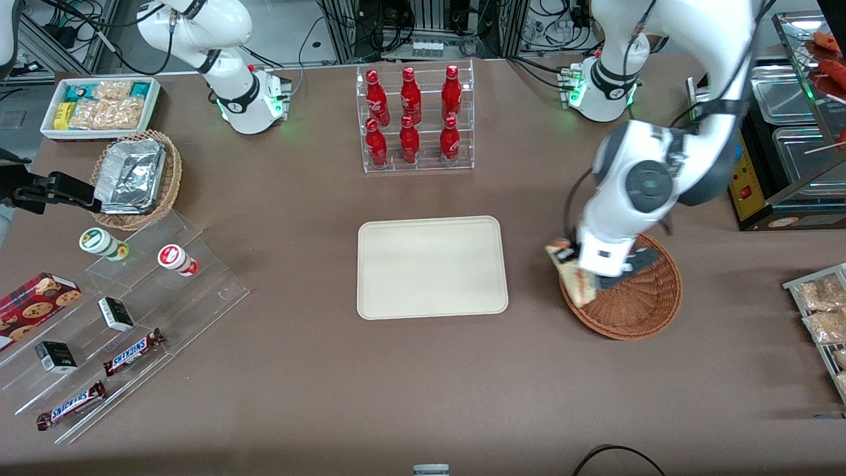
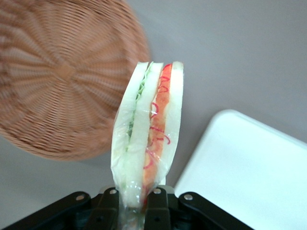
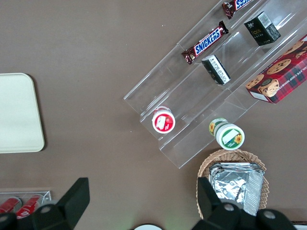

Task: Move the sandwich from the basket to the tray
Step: 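Carry the sandwich over the cream tray with the left gripper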

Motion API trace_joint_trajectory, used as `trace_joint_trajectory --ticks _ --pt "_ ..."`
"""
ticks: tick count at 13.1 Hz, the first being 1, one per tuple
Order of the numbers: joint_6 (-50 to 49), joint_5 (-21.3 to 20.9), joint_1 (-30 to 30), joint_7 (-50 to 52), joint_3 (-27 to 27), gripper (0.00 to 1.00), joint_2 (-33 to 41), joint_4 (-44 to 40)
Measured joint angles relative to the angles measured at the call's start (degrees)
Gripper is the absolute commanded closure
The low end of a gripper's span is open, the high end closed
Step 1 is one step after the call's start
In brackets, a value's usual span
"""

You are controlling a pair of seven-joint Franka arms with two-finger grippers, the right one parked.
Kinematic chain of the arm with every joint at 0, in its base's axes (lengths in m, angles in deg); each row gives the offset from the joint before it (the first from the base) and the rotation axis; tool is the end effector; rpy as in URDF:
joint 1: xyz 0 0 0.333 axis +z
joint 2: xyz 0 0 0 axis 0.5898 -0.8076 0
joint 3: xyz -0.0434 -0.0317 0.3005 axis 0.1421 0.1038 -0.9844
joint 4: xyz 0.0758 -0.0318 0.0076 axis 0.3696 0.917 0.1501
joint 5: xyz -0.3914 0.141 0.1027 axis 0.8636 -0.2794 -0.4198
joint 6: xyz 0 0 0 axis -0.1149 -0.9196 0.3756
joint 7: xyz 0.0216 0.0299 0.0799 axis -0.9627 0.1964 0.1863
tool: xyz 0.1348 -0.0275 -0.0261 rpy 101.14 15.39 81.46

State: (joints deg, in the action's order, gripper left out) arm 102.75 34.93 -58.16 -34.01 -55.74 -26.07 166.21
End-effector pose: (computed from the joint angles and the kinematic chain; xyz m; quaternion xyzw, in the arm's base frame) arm 0.5795 -0.2681 0.3004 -0.9755 -0.2160 0.0397 0.0125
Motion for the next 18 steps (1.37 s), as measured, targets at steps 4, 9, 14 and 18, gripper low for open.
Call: trace_joint_trajectory --ticks 4,9,14,18 --pt "-0.01 0.0 -7.28 2.01 0.06 1.0 -7.21 -6.54" --pt "-0.02 0.0 -15.95 8.58 0.06 1.0 -18.44 -18.26" --pt "-1.75 0.0 -20.88 14.54 0.0 1.0 -24.96 -26.62" --pt "-2.31 -1.09 -22.17 17.05 -0.16 1.0 -26.95 -28.16"
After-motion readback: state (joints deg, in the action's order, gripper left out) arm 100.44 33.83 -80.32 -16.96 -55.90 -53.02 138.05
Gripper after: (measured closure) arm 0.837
